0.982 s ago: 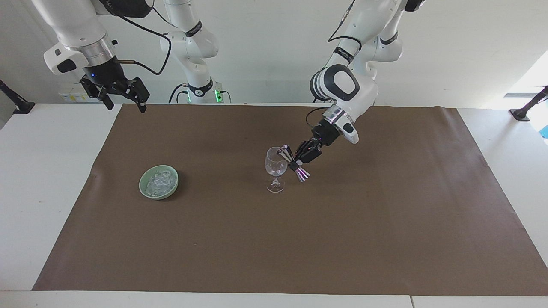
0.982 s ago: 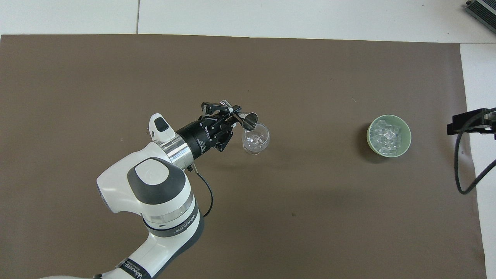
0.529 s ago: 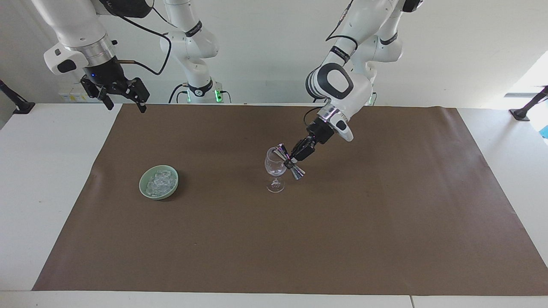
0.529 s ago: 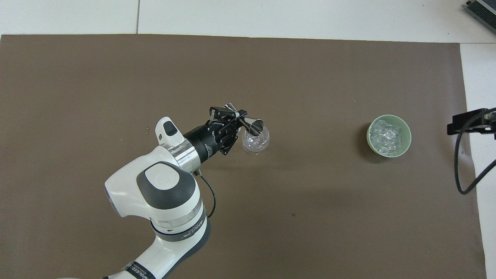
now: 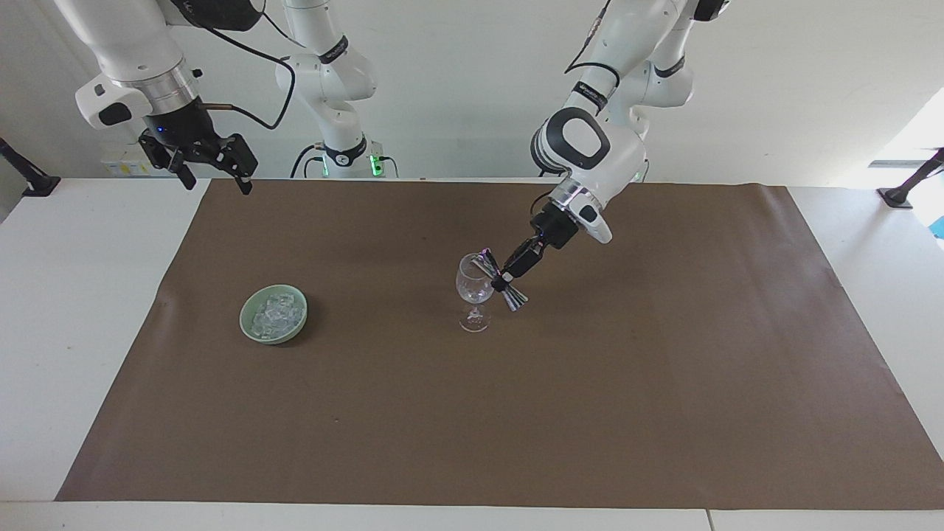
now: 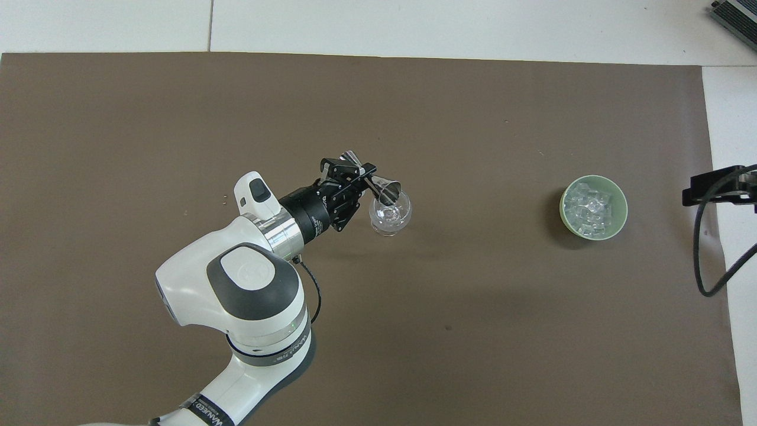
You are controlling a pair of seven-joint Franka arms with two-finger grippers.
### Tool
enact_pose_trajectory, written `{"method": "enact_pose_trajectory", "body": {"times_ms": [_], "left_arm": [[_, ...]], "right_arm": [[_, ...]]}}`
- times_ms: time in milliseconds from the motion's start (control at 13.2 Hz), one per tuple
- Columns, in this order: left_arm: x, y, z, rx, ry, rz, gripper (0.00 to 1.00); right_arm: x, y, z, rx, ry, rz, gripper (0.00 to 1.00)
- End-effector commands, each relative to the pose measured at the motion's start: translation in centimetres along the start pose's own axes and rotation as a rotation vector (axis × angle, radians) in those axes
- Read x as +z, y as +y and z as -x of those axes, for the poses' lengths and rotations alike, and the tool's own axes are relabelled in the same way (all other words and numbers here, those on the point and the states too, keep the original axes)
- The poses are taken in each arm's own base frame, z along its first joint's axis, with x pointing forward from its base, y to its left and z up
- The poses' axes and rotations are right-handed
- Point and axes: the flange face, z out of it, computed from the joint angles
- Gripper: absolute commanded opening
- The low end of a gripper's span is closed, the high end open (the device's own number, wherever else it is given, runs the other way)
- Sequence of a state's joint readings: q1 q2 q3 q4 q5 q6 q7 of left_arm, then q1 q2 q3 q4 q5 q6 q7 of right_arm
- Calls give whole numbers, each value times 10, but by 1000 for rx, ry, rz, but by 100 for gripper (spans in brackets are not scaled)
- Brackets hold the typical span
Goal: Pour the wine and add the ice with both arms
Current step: 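Tilt the metal cup with the left gripper over the glass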
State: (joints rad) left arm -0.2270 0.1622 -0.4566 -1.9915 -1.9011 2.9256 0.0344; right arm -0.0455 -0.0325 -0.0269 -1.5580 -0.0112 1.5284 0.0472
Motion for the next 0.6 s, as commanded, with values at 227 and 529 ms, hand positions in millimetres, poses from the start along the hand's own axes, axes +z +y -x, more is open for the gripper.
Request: {"method": "enact_pose_trajectory", "body": {"times_ms": [227,529], "left_arm": [[1,8,3,101,21,9,0],[0,9,2,189,36,3,0]], "right_arm": [[-3,1,7,-17,-6,-7,100],[-3,1,7,-17,-6,-7,100]]}}
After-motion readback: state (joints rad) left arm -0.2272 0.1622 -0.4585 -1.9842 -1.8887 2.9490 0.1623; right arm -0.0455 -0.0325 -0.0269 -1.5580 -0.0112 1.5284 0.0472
